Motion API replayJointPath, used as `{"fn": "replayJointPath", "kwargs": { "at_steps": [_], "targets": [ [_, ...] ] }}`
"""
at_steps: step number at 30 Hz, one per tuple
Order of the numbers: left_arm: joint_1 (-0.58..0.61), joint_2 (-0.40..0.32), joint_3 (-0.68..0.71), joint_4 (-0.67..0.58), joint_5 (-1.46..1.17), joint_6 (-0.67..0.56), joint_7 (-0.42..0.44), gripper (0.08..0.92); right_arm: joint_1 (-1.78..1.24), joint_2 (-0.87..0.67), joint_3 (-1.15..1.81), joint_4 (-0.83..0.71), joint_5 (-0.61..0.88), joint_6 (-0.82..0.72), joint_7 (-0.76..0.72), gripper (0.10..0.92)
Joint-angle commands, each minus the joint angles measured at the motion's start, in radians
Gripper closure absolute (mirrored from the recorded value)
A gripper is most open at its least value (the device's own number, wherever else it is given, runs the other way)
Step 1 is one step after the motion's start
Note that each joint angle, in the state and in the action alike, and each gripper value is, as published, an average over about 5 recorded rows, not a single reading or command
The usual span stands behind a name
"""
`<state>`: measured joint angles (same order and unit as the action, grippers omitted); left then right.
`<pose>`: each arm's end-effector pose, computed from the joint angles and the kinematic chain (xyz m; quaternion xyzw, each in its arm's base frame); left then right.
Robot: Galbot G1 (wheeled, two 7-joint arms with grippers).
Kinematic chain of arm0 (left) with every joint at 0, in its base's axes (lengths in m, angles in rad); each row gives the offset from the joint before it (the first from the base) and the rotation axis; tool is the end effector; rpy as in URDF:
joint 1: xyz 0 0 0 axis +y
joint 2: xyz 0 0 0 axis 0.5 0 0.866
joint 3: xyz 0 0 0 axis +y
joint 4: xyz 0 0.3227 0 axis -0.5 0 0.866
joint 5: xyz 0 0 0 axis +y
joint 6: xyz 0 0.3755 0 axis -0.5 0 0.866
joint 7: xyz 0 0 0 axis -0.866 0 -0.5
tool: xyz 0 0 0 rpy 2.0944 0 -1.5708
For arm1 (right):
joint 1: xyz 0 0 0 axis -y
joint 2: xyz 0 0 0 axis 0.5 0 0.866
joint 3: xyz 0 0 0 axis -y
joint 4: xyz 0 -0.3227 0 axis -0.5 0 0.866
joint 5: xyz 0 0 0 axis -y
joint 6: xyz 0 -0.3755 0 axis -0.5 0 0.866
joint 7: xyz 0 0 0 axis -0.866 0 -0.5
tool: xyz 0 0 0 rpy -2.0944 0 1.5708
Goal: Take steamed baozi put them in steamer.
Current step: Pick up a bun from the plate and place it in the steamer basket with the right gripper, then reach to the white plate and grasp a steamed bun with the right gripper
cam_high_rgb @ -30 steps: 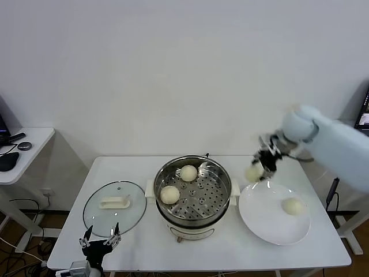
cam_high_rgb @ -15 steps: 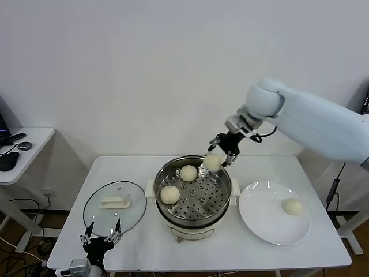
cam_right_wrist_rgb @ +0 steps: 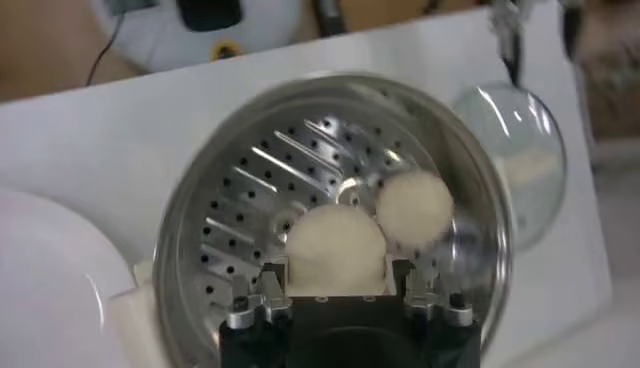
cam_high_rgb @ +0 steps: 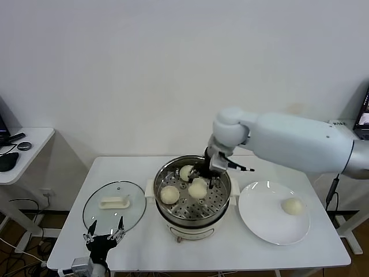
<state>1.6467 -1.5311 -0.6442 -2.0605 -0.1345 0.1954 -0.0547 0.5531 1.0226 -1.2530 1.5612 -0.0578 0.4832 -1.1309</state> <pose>0.1901 0.0456 -0.3048 0.0697 -0.9863 0.0191 0.1483 0.4721 0.1436 -0.0628 -0.7037 0.1083 -0.7000 0.0558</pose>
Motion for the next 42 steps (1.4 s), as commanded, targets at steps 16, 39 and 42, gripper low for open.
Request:
{"fn": "replayJointPath", "kwargs": {
  "at_steps": [16,39,42],
  "targets": [
    [-0.008,0.004,-0.005,0.008,-0.022,-0.003,-0.001,0.177,-0.039,0.132,-0.08,-0.01,-0.102,0.068,0.03,0.422],
    [-0.014,0.004,-0.006,0.022,-0.026,-0.004,-0.001,0.177,0.057,-0.108,0.197,-0.105,0.303,-0.436,-0.017,0.203],
    [-0.016,0.006,-0.004,0.021,-0.026,-0.003,0.0,0.177,0.05,-0.173,0.259,-0.158,0.414,-0.622,-0.017,0.203]
  ]
}}
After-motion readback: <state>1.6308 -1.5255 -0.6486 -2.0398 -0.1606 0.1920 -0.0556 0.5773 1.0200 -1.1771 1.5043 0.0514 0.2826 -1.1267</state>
